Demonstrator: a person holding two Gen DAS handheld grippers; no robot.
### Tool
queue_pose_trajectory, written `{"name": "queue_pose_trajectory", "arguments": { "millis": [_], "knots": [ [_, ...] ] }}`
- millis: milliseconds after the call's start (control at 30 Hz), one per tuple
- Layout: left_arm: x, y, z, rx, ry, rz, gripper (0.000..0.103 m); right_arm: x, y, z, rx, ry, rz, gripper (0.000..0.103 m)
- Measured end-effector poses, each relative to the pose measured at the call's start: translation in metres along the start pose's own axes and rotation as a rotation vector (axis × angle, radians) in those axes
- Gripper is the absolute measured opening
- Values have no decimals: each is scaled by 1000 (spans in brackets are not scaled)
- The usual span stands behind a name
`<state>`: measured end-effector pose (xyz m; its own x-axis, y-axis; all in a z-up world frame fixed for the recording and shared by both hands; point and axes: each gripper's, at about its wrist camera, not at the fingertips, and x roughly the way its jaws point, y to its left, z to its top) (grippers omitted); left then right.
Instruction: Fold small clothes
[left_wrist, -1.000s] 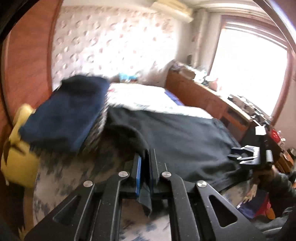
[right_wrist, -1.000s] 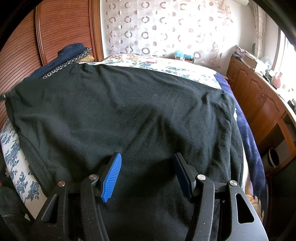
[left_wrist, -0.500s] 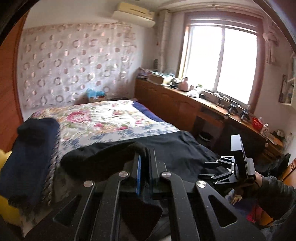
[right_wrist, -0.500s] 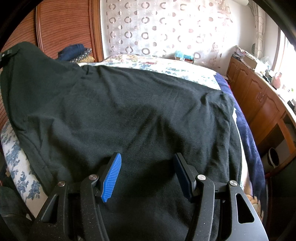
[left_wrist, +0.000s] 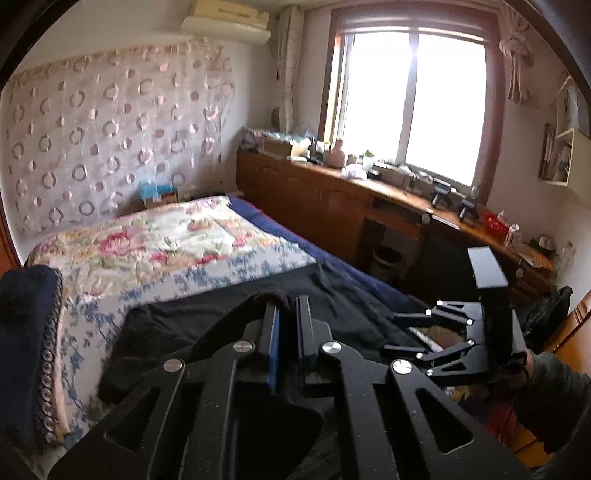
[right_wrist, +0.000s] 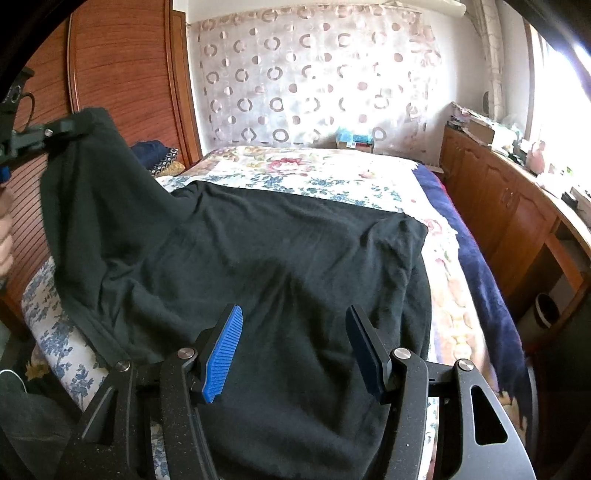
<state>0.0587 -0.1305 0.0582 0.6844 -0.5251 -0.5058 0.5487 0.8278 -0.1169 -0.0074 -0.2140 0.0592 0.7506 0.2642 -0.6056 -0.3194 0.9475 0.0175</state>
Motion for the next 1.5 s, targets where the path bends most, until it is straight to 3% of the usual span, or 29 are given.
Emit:
{"name": "queue_pose_trajectory", "arguments": {
  "millis": [100,133,167,200,300,467,633,900,1000,1200,1300,1500],
  "knots": [
    [7,2,-10,5,42,5,12,3,6,-6,2,4,11,60],
    [7,2,-12,3,45,-2,22,4,6,-7,2,6,14,60],
    [6,3,-14,-2,45,-6,37,4,6,-7,2,9,17,60],
    [4,5,-16,-8,43,-8,45,5,7,-7,3,10,22,60],
    [-2,11,-22,-21,54,5,54,5,10,-5,2,13,39,60],
    [-11,32,-38,-39,66,53,77,10,19,4,-14,9,79,60],
    [-22,55,-68,-87,81,144,78,16,35,9,-42,18,135,60],
    [-26,80,-98,-147,108,219,78,41,73,15,-110,65,256,60],
    [-25,83,-102,-154,111,235,78,57,83,13,-159,109,246,51],
    [-28,84,-102,-156,104,247,78,75,85,12,-202,149,215,11],
    [-28,86,-103,-153,101,259,78,69,87,15,-220,129,238,9],
    [-28,86,-104,-160,99,252,78,39,87,36,-215,3,257,8]
  ]
}}
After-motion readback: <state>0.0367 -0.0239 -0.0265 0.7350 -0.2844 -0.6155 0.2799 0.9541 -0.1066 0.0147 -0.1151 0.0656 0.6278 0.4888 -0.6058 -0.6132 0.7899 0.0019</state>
